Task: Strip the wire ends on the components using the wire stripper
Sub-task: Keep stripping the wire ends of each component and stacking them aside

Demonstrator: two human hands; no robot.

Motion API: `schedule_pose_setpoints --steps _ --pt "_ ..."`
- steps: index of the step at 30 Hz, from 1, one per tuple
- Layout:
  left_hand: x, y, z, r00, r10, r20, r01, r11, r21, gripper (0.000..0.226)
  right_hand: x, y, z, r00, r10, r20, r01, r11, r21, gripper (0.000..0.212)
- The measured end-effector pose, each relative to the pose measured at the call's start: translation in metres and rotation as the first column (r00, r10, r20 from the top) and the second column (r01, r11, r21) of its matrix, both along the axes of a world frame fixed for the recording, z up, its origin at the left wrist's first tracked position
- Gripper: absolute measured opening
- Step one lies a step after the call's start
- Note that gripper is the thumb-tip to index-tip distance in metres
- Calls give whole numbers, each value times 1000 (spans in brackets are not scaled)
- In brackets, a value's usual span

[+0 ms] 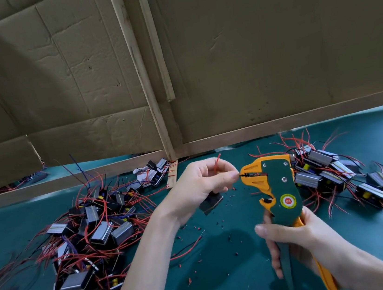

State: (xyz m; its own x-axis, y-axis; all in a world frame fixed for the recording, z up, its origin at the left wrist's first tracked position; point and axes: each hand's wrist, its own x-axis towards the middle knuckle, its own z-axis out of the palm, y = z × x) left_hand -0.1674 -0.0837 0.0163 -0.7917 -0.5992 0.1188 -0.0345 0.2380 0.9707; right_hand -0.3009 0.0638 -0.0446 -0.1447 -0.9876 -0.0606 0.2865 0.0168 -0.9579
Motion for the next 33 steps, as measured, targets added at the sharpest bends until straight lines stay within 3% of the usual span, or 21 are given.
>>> schedule_pose_setpoints --steps 3,6,8,14,17,25,30,33 --pt "-3 0 -8 990 -95 -101 113 977 183 14 -2 -1 -2 993 -102 -53 104 994 38 40" --pt "-7 0 -17 988 -80 -129 108 968 226 21 -12 -5 4 998 -16 58 12 997 73 29" --pt "-8 -3 -18 993 -22 -115 44 980 192 24 -17 -10 6 983 26 181 -40 996 74 15" --pt "-1 -13 -16 985 146 -95 -150 988 -36 14 -19 -15 -2 953 5 304 -27 997 69 28" --pt "0 -14 -14 969 211 -129 -221 973 -67 14 -21 -12 -5 932 41 361 -56 998 32 36" --pt "-1 -5 -3 983 175 -49 -179 978 -108 6 -18 -11 -2 971 59 230 -54 998 -27 47" --pt "0 0 4 988 149 -31 -152 981 -123 7 -17 -6 -2 989 62 134 -56 997 -52 82" --pt "0 3 7 991 137 -8 -137 982 -129 10 -17 -4 -2 990 55 132 -47 997 -61 78"
